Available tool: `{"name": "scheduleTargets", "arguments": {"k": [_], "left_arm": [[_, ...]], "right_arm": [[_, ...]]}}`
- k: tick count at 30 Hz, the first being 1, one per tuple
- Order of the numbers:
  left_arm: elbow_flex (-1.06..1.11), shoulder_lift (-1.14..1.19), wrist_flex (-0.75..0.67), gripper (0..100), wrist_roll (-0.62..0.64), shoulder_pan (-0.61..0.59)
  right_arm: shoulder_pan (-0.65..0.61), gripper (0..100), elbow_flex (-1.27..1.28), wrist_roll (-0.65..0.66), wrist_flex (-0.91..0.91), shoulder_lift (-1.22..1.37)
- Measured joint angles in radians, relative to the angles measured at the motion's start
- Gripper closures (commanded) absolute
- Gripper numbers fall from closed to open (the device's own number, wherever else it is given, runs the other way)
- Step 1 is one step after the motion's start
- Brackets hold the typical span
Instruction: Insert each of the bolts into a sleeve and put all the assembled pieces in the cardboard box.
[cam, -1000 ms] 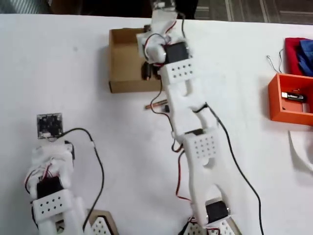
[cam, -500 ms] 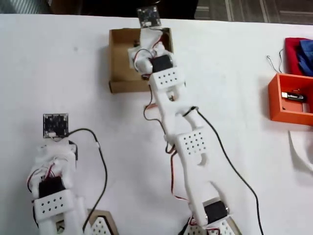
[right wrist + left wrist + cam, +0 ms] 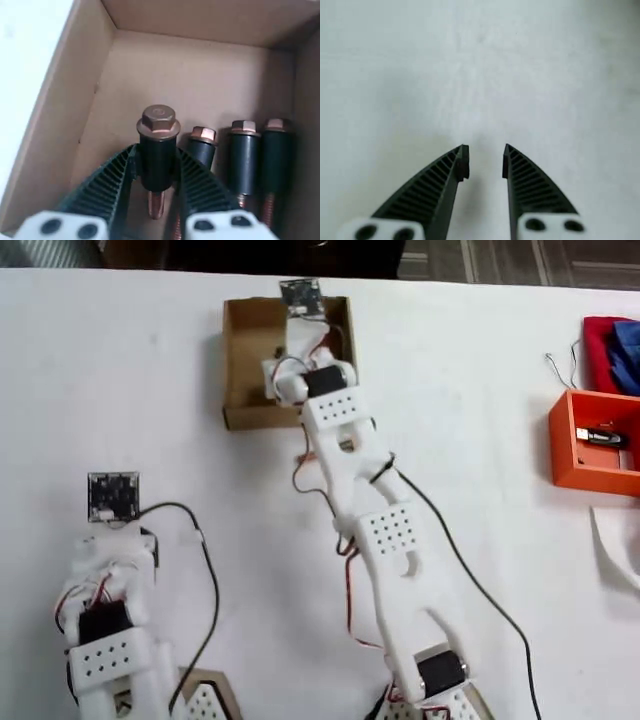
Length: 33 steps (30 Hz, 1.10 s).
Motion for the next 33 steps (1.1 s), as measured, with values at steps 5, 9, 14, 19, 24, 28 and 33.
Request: {"name": "scheduleTargets", "arguments": {"k": [5,9,14,19,24,28,33], "left_arm": [[0.0,0.0,0.0,87,0.0,0.0],[0.0,0.0,0.0,87,0.0,0.0],[0.0,0.0,0.0,87,0.0,0.0],[0.0,0.0,0.0,87,0.0,0.0],[0.0,0.0,0.0,87,0.0,0.0],[0.0,0.0,0.0,87,0.0,0.0],[0.0,0.0,0.0,87,0.0,0.0]], "right_arm": [[0.0,97.8,0.0,0.0,0.0,0.006],[0.0,97.8,0.0,-0.006,-0.006,0.028],[-0.006,97.8,0.0,-0.008,-0.006,0.032],[-0.032,97.8,0.0,-0.008,-0.006,0.032],[-0.048,97.8,0.0,-0.008,-0.02,0.034],[-0.043,97.8,0.0,-0.008,-0.025,0.034],[-0.041,97.8,0.0,-0.008,-0.025,0.034]]}}
